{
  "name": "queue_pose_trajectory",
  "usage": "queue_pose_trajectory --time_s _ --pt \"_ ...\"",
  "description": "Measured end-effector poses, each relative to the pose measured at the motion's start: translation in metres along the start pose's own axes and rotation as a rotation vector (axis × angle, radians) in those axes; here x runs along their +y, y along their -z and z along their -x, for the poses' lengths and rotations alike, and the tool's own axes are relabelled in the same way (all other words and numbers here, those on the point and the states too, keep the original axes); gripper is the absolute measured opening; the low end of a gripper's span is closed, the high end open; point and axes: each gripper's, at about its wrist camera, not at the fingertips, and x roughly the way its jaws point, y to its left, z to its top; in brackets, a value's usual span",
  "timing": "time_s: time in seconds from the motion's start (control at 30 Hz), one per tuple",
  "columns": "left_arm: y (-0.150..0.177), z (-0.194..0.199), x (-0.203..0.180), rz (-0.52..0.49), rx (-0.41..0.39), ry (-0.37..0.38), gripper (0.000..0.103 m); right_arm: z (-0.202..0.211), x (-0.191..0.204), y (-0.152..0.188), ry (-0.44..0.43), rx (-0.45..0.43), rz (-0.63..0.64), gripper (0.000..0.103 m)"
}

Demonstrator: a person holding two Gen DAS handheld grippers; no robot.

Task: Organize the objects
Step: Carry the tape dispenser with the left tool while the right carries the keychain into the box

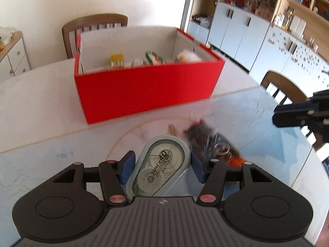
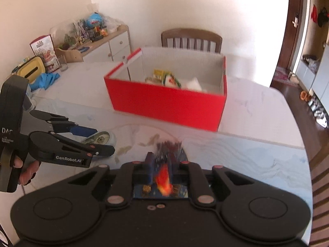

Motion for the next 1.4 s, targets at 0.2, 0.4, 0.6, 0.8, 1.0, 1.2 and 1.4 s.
queue_pose_trajectory --time_s 0.2,0.4,0.6,0.8,1.0,1.2,1.4 --pt "-0.007 0.006 0.001 0.008 -0.012 0.003 0.058 -0.001 -0.012 -0.001 -0.03 0.006 -0.034 0.009" --pt "0.003 0.001 0.005 0.033 0.009 0.01 0.058 -0.022 -0.015 0.02 -0.092 0.084 -0.076 0.011" --pt "0.014 -0.004 0.007 0.043 0.031 0.015 0.058 -0.048 -0.001 0.042 -0.129 0.149 -0.082 0.046" --pt "0.019 -0.004 0.01 0.049 0.036 0.021 0.058 -0.065 0.006 0.049 -0.116 0.15 -0.074 0.07" --pt "0.022 -0.005 0.012 0.052 0.044 0.028 0.058 -0.083 0.006 0.054 -0.099 0.182 -0.081 0.07" --pt "0.024 -0.007 0.011 0.051 0.048 0.035 0.058 -0.093 0.006 0.057 -0.086 0.204 -0.08 0.069" --pt "0.025 -0.009 0.008 0.047 0.052 0.039 0.058 -0.093 0.009 0.056 -0.077 0.196 -0.057 0.055"
